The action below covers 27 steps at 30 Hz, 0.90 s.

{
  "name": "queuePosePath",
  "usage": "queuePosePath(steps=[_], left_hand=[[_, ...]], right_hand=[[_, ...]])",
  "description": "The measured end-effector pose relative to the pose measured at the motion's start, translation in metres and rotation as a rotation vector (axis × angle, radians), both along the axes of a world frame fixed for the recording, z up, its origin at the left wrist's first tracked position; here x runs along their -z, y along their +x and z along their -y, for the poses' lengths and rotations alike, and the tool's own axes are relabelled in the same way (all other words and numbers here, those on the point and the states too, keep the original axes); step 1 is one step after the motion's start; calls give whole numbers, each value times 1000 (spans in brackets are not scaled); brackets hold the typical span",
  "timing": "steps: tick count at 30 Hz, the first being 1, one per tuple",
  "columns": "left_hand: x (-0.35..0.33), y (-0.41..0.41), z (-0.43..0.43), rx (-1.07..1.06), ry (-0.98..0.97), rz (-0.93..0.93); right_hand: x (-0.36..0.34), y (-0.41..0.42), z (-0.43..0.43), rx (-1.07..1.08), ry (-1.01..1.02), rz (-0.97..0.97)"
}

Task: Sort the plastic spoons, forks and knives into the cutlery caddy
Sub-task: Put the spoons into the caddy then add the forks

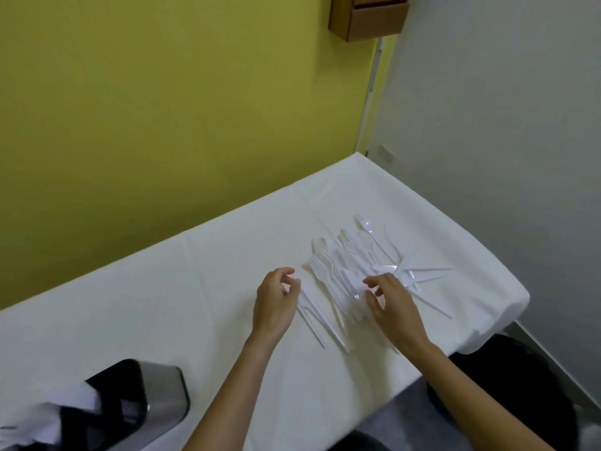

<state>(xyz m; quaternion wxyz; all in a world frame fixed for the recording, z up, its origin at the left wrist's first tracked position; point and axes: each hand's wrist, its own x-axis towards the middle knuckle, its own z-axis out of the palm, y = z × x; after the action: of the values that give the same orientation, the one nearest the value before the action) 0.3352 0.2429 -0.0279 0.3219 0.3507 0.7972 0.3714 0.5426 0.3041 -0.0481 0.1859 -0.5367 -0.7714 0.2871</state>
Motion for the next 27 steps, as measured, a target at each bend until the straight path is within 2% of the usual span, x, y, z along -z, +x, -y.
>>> queuePosePath(steps=[4, 7, 9, 12, 14, 18, 22, 27], left_hand=[[19, 18, -45, 92, -109, -185], [30, 20, -61, 219, -178, -374], [35, 18, -67, 244, -212, -421], [41, 11, -68, 266, -228, -451], [41, 8, -65, 223, -216, -367], [35, 5, -57, 35, -71, 25], [30, -2, -48, -136, 48, 220], [25, -18, -36, -373, 133, 359]], right_hand=[[3, 1, -29, -52, -27, 14], [1, -5, -40, -201, -54, 119], [1, -7, -46, -273, -103, 207], [4, -7, -54, -255, -115, 223], [6, -9, -58, -223, -95, 230], [7, -22, -61, -234, 7, 196], [7, -46, -59, -340, 19, 271], [13, -63, -56, -315, 61, 420]])
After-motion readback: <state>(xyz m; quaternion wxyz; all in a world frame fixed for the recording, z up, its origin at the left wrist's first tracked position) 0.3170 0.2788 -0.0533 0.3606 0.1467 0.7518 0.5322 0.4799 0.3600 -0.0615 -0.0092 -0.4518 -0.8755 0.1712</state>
